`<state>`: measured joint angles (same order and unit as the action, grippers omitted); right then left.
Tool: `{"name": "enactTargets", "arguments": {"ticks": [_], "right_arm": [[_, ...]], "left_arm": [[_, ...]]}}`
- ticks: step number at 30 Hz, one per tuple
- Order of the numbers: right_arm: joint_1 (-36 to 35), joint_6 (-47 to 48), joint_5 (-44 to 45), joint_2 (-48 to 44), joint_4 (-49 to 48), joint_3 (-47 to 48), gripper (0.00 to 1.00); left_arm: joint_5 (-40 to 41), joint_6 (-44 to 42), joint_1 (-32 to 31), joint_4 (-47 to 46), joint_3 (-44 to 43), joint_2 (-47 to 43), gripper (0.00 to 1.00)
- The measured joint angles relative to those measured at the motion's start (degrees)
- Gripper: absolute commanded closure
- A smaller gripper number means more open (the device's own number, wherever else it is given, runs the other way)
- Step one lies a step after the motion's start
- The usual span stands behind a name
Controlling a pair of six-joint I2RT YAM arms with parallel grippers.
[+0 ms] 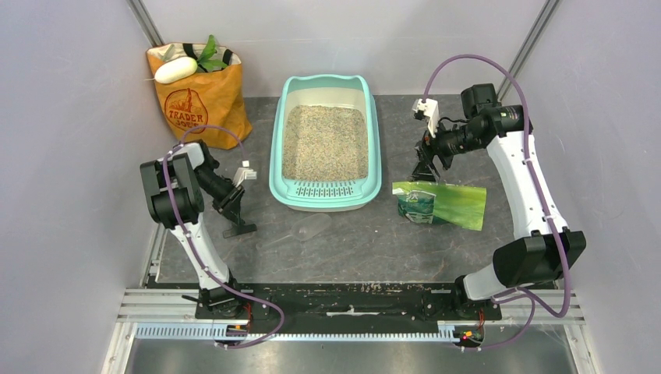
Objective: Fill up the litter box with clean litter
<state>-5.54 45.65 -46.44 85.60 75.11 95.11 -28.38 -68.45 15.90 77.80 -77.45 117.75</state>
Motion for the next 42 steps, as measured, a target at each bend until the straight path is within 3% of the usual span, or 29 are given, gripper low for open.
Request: {"name": "enactTargets", "arguments": {"ticks": [7, 16, 23, 27, 31, 33, 37, 42], "right_arm": [[-0.26, -0.02, -0.04, 1.42, 0.22, 1.01, 0.13], [-0.63, -5.29, -2.45, 1.79, -1.60, 1.84, 0.14], [-1.09, -12.59, -5.70, 1.79, -6.12, 1.84, 0.15], [-2.29, -19.54, -8.31, 1.75, -12.20, 1.77, 0.15], [-4.46, -24.70, -10.56, 0.98, -18.03, 0.81, 0.16], [-5.22, -25.09, -10.88, 0.13, -18.95, -0.02, 0.17], [-6.43, -25.11, -12.33, -3.34, -20.37, -3.96, 0.18], [-8.33, -25.73, -13.73, -8.07, -23.39, -9.75, 0.20]], "left_arm": [[-0.61, -0.81, 0.00, 0.92, 1.31, -0.26, 0.97], [-2.21, -0.85, 0.11, 6.16, -3.74, -13.79, 0.98], [-6.82, 0.52, -0.85, 9.68, -23.08, -24.81, 0.98], [-10.49, 9.18, -11.85, 6.27, -29.97, -30.25, 0.98], [-10.84, 21.22, -31.30, -6.23, -25.59, -36.04, 0.98], [-10.82, 25.90, -37.97, -10.84, -23.56, -37.24, 0.98], [-10.93, 33.75, -44.59, -19.71, -21.27, -37.13, 0.98], [-10.05, 38.93, -52.74, -33.27, -11.06, -39.19, 0.98]]}}
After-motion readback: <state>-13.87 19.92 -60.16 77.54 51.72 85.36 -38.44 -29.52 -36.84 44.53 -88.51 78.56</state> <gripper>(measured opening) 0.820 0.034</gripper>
